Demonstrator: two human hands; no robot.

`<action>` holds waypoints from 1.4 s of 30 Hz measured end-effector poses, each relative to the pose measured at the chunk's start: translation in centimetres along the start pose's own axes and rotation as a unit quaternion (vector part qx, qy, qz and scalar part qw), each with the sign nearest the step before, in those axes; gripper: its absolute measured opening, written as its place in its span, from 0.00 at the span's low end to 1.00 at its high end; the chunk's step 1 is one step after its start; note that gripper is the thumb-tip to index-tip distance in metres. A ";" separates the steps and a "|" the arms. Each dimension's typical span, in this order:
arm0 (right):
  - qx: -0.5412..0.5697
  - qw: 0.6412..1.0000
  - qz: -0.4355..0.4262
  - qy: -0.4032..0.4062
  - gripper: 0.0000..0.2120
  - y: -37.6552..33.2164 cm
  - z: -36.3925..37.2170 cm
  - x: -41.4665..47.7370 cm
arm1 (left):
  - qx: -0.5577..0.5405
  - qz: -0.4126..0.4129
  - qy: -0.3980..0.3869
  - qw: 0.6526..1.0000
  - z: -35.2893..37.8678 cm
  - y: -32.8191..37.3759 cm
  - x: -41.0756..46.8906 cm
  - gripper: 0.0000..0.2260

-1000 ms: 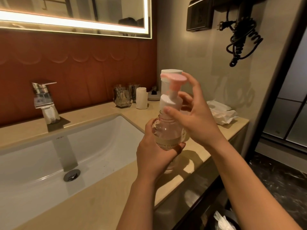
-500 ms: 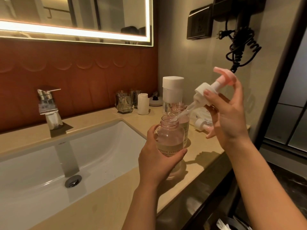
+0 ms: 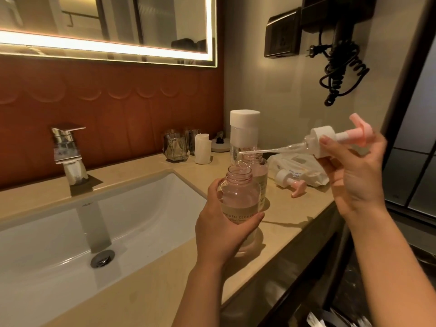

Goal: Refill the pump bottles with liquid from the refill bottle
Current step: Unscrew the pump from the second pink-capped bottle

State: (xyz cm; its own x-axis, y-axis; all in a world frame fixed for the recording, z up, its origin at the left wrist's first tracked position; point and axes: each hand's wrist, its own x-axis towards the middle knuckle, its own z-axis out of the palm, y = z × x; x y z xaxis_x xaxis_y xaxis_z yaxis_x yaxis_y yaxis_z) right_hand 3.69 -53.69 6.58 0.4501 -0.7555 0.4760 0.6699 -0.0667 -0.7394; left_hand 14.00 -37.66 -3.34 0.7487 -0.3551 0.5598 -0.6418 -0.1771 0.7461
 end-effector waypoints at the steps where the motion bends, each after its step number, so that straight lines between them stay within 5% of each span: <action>1: 0.000 1.000 0.007 0.002 0.38 0.2 -0.3 -0.1 | 0.001 0.000 0.000 1.000 0.0 0.0 0.0 0.41; 12: 0.073 0.993 0.039 0.080 0.26 4.3 -5.8 -2.3 | 0.000 -0.006 0.002 1.000 0.0 0.0 0.0 0.41; 15: -0.004 0.995 0.003 0.097 0.31 6.2 -7.4 -2.6 | 0.001 -0.008 0.000 1.000 0.0 0.0 0.0 0.42; 18: -0.169 0.982 -0.029 0.074 0.25 7.5 -7.3 -2.6 | 0.002 -0.012 0.001 1.000 0.0 0.1 0.0 0.42; 25: -0.435 0.896 -0.048 -0.075 0.26 9.5 -5.2 0.0 | -0.003 -0.020 0.005 1.000 0.0 0.3 0.0 0.43; 34: -0.571 0.785 -0.134 -0.201 0.25 12.7 -4.1 3.1 | -0.021 -0.036 0.009 0.999 0.0 0.4 0.2 0.47; 42: -0.676 0.664 -0.097 -0.304 0.29 12.7 -3.8 4.4 | -0.070 -0.033 -0.012 0.997 -0.1 0.7 0.1 0.43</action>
State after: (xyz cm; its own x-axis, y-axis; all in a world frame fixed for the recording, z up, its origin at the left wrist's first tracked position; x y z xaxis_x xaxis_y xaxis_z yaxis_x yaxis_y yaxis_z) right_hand 11.93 -60.36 -2.56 0.8630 -0.2728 0.4253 -0.2085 -0.9590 -0.1920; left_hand 13.69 -37.75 -2.76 0.7839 -0.3688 0.4996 -0.5599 -0.0719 0.8254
